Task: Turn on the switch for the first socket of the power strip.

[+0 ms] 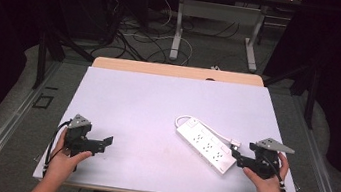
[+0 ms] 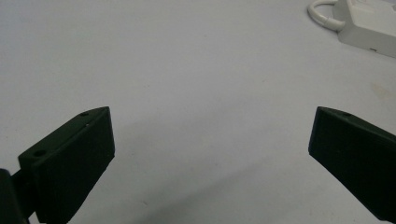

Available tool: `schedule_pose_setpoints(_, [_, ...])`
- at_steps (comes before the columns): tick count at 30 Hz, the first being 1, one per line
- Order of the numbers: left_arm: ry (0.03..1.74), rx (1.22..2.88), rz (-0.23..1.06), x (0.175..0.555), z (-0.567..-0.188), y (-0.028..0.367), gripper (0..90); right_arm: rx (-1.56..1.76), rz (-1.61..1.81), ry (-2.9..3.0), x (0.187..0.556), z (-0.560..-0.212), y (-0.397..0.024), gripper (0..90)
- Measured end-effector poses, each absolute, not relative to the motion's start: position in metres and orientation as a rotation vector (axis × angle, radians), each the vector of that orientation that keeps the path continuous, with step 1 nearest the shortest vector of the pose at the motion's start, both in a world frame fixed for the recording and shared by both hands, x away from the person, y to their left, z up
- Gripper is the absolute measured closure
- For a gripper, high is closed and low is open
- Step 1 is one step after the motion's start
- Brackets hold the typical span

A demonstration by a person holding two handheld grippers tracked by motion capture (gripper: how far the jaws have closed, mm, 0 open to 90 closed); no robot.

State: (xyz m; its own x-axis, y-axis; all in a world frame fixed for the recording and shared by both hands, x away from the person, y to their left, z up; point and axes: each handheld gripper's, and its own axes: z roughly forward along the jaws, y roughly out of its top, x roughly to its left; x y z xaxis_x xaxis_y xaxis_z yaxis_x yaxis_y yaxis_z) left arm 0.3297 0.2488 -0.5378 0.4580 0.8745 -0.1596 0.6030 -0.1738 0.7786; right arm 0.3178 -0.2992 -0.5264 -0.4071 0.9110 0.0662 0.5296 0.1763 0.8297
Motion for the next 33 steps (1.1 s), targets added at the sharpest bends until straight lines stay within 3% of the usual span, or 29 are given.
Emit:
schedule_pose_setpoints(12, [1.241, 1.868, 0.446, 0.328, -0.538, 0.251, 1.4, 1.207, 1.081, 2.037, 0.315, -0.529, -0.287, 34.0])
schedule_pose_setpoints(18, [1.256, 1.858, 0.443, 0.325, -0.536, 0.256, 2.9, 1.207, 1.118, 2.026, 0.314, -0.524, -0.286, 43.5])
schedule_pose_setpoints(33, [1.277, 1.808, 0.434, 0.330, -0.537, 0.254, 5.3, 1.160, 1.099, 2.041, 0.315, -0.522, -0.277, 45.2])
